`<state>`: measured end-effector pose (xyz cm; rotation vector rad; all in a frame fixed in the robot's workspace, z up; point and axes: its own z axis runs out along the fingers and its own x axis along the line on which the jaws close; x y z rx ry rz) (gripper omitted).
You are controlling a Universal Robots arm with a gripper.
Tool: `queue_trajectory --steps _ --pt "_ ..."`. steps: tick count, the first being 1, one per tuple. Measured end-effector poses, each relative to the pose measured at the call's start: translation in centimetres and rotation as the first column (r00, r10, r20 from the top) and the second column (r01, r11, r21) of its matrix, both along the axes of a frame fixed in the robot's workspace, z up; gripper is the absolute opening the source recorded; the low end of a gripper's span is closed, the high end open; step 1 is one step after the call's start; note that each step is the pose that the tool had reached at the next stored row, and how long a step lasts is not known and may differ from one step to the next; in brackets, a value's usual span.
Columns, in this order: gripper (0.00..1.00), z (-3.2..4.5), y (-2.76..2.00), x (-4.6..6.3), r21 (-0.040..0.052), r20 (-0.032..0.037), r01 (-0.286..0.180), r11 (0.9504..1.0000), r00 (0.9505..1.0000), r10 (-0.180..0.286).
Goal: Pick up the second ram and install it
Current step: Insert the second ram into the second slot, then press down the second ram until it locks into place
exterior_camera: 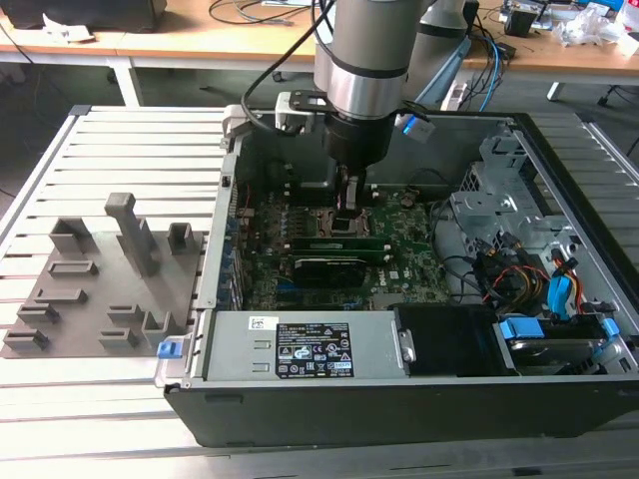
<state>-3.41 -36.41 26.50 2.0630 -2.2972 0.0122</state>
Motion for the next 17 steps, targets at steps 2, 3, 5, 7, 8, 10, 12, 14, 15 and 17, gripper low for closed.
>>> queue_trajectory --steps 2,3,5,7,8,10,12,14,15,17 --pt "0.11 0.02 0.0 0.0 0.0 0.0 0.0 1.0 1.0 0.0" --pt "0.11 0.03 0.0 0.0 0.0 0.0001 0.0 1.0 1.0 0.0" --pt "0.11 0.04 0.0 0.0 0.0 0.0 0.0 1.0 1.0 0.0" --pt "0.11 0.06 0.0 0.0 0.0 0.0 0.0 1.0 1.0 0.0" --pt "0.11 0.06 0.0 0.0 0.0001 0.0001 0.0 1.0 1.0 0.0" --pt "0.11 0.07 0.0 0.0 0.0 0.0 0.0 1.0 1.0 0.0" --pt "0.11 -0.03 0.0 1.5 0.0 -0.0026 -0.013 0.9999 0.9999 0.013" --pt "0.11 -0.54 0.0 3.8 -0.0002 -0.0092 -0.023 0.9997 0.9997 0.023" --pt "0.11 -0.7 0.0 4.2 -0.0002 -0.0109 -0.024 0.9997 0.9997 0.024" --pt "0.11 -1.14 0.0 5.3 -0.0001 -0.0137 -0.024 0.9997 0.9996 0.024"
